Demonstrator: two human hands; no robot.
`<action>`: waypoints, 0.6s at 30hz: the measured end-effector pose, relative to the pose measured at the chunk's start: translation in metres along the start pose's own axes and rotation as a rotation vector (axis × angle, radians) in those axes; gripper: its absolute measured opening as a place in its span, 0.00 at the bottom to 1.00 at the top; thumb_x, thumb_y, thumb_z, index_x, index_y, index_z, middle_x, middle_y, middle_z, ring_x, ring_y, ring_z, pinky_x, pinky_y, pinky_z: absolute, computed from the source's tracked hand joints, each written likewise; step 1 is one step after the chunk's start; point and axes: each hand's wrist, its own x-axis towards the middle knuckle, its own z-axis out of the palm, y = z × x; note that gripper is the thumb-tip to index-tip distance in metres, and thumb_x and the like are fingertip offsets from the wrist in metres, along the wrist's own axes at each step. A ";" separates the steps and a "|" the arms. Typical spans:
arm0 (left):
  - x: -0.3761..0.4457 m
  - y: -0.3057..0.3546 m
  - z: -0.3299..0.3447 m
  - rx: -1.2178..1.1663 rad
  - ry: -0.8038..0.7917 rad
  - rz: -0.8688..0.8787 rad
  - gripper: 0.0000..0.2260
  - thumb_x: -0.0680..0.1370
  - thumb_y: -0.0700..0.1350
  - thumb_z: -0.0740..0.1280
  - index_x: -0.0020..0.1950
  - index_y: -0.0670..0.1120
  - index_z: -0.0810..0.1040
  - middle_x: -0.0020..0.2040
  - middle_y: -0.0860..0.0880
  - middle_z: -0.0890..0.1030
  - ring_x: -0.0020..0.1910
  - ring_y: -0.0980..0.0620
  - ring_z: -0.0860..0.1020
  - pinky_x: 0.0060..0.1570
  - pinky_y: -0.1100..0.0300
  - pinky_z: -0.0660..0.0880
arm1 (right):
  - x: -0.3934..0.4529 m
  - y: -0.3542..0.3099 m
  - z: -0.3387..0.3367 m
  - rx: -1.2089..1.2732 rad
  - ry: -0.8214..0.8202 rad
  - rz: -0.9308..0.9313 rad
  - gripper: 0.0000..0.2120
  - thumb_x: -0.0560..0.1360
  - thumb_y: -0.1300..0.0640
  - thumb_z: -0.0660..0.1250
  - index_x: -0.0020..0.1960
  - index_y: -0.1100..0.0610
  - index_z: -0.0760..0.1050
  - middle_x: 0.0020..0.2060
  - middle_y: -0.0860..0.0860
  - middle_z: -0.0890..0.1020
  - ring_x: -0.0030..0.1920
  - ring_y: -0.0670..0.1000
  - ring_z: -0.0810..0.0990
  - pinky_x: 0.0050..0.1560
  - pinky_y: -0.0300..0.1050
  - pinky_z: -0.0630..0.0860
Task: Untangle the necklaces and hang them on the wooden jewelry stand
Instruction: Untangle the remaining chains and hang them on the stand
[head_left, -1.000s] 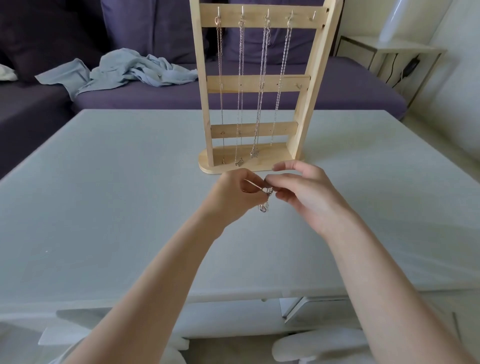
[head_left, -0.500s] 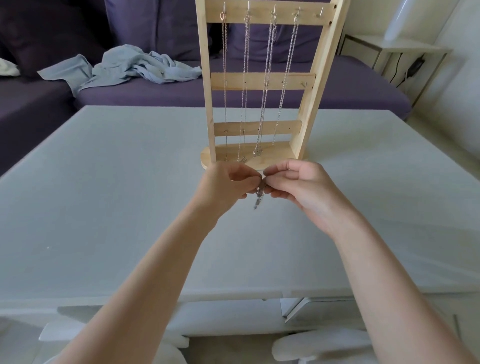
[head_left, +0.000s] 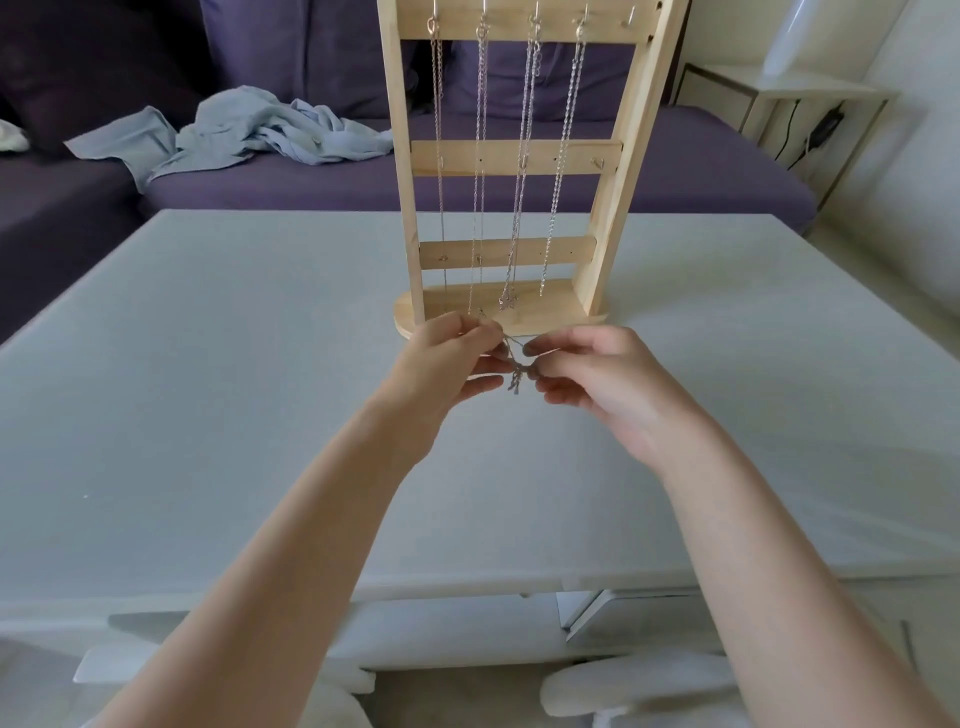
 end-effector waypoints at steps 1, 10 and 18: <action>0.000 0.001 0.000 -0.126 -0.042 -0.044 0.07 0.80 0.38 0.61 0.42 0.43 0.73 0.36 0.49 0.76 0.37 0.53 0.78 0.43 0.62 0.78 | 0.000 -0.001 0.000 0.064 -0.008 0.019 0.09 0.74 0.70 0.63 0.43 0.59 0.78 0.33 0.52 0.80 0.33 0.48 0.78 0.35 0.35 0.76; 0.006 0.006 -0.006 -0.469 -0.102 -0.167 0.06 0.78 0.39 0.62 0.41 0.44 0.72 0.33 0.50 0.73 0.30 0.56 0.71 0.31 0.67 0.67 | -0.002 -0.001 0.008 0.232 -0.003 -0.001 0.09 0.72 0.72 0.66 0.46 0.59 0.76 0.34 0.52 0.82 0.35 0.48 0.80 0.38 0.37 0.77; 0.005 0.003 -0.004 0.057 -0.127 -0.113 0.03 0.77 0.43 0.65 0.45 0.44 0.77 0.28 0.53 0.70 0.29 0.56 0.66 0.33 0.65 0.62 | -0.002 -0.010 0.004 0.707 -0.007 0.098 0.08 0.75 0.69 0.61 0.45 0.58 0.75 0.30 0.51 0.80 0.33 0.50 0.79 0.35 0.37 0.77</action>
